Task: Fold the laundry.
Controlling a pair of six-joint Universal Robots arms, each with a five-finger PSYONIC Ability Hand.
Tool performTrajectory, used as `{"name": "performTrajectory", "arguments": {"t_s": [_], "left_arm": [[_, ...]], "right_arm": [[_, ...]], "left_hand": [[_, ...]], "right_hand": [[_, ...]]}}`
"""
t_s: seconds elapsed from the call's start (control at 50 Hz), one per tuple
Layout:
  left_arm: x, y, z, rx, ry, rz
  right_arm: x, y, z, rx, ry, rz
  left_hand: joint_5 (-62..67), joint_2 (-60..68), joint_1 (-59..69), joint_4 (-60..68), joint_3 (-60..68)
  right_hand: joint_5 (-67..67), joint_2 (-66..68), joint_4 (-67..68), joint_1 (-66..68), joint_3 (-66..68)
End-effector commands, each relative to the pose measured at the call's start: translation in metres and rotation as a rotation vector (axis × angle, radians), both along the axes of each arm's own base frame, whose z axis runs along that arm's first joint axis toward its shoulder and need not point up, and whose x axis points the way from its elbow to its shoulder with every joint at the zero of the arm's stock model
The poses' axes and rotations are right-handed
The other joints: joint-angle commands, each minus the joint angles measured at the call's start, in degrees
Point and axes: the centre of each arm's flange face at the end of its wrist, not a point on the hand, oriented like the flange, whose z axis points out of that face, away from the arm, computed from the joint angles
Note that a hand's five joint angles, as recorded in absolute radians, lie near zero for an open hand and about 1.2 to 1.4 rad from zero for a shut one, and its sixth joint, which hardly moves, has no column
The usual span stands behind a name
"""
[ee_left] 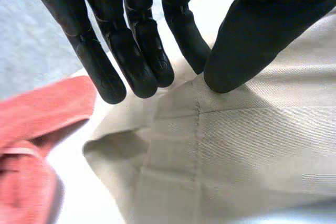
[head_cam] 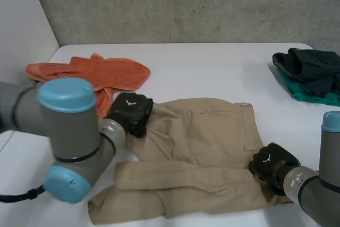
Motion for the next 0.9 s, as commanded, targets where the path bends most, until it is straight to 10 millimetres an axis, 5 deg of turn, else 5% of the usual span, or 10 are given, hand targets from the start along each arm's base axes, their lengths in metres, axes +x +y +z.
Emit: {"name": "performTrajectory", "arguments": {"t_s": [0.02, 0.12, 0.3, 0.4, 0.48, 0.6, 0.7, 0.9], "left_arm": [[0.025, 0.027, 0.016, -0.017, -0.09, 0.002], [0.047, 0.047, 0.004, 0.03, -0.239, 0.0], [0.059, 0.056, -0.008, 0.057, -0.328, 0.034], [0.06, 0.06, 0.016, -0.02, -0.295, 0.066], [0.06, 0.068, 0.043, -0.1, -0.232, 0.068], [0.055, 0.09, 0.05, -0.09, -0.157, 0.025], [0.043, 0.115, 0.04, 0.004, -0.087, -0.059], [0.036, 0.114, -0.007, 0.147, -0.179, -0.079]], "right_arm": [[0.001, 0.001, 0.0, 0.0, 0.0, 0.004], [0.001, 0.002, 0.0, 0.0, 0.0, 0.008], [0.002, 0.004, -0.001, 0.007, 0.001, 0.012], [0.001, 0.004, 0.0, 0.006, -0.001, 0.011], [0.001, 0.004, 0.001, 0.0, -0.002, 0.011], [0.001, 0.004, 0.002, -0.001, -0.003, 0.011], [0.002, 0.005, 0.002, 0.0, -0.002, 0.013], [0.001, 0.004, 0.004, -0.009, -0.004, 0.01]], "left_hand": [[14.39, 11.54, 13.85, 11.51, 11.88], [14.39, 11.54, 13.85, 11.51, 11.88], [14.39, 11.54, 13.85, 11.51, 11.88], [-27.58, -30.43, -28.12, -30.46, -30.09], [-32.68, -35.53, -33.22, -35.56, -35.19], [-33.36, -36.21, -33.9, -36.24, -35.87], [-33.36, -36.21, -33.9, -36.24, -35.87], [-29.67, -32.52, -30.21, -32.55, -32.18]], "right_hand": [[11.48, 13.96, 11.25, 14.46, 11.82], [11.48, 13.96, 11.25, 14.46, 11.82], [11.48, 13.96, 11.25, 14.46, 11.82], [11.48, 13.96, 11.25, 14.46, 11.82], [11.48, 13.96, 11.25, 14.46, 11.82], [11.48, 13.96, 11.25, 14.46, 11.82], [11.48, 13.96, 11.25, 14.46, 11.82], [11.48, 13.96, 11.25, 14.46, 11.82]]}}
